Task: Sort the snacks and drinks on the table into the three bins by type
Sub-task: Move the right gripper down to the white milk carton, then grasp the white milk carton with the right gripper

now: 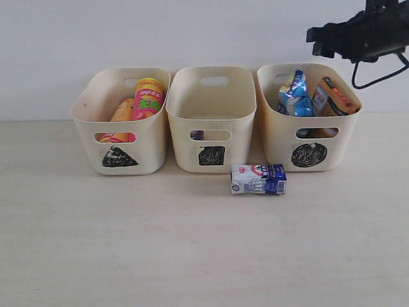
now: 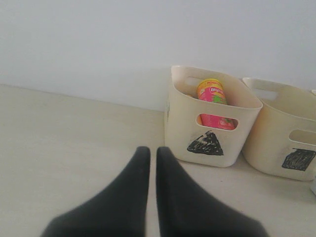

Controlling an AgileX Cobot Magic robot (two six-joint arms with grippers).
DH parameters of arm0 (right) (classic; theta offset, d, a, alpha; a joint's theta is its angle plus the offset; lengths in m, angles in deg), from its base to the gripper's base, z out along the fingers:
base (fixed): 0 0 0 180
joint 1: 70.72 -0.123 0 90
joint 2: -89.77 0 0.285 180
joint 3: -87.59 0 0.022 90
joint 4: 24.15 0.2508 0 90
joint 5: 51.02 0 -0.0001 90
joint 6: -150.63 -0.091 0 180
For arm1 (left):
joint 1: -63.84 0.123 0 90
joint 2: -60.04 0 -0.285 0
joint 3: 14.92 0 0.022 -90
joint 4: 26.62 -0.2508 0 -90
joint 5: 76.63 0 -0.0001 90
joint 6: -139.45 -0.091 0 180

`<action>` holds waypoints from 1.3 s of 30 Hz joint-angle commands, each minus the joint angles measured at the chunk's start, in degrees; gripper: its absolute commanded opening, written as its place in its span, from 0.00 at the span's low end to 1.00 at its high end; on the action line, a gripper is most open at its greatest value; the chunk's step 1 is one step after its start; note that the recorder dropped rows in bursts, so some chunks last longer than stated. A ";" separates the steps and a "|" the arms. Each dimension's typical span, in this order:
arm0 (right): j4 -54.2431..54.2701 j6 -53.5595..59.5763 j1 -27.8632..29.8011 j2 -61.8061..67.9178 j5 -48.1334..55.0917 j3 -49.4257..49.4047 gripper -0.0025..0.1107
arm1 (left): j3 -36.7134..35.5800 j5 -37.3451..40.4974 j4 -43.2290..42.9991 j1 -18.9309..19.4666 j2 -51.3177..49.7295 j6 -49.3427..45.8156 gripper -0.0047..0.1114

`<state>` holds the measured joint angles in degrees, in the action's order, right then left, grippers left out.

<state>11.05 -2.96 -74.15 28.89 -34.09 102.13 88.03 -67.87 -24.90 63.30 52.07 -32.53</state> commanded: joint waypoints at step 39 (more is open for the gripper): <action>-15.25 46.10 -17.94 -5.64 13.65 -19.77 0.76 | -0.17 -0.20 -0.09 0.16 0.18 -0.09 0.08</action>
<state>-3.76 42.81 -91.15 22.06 -18.03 82.90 88.03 -67.87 -24.90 63.30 52.07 -32.53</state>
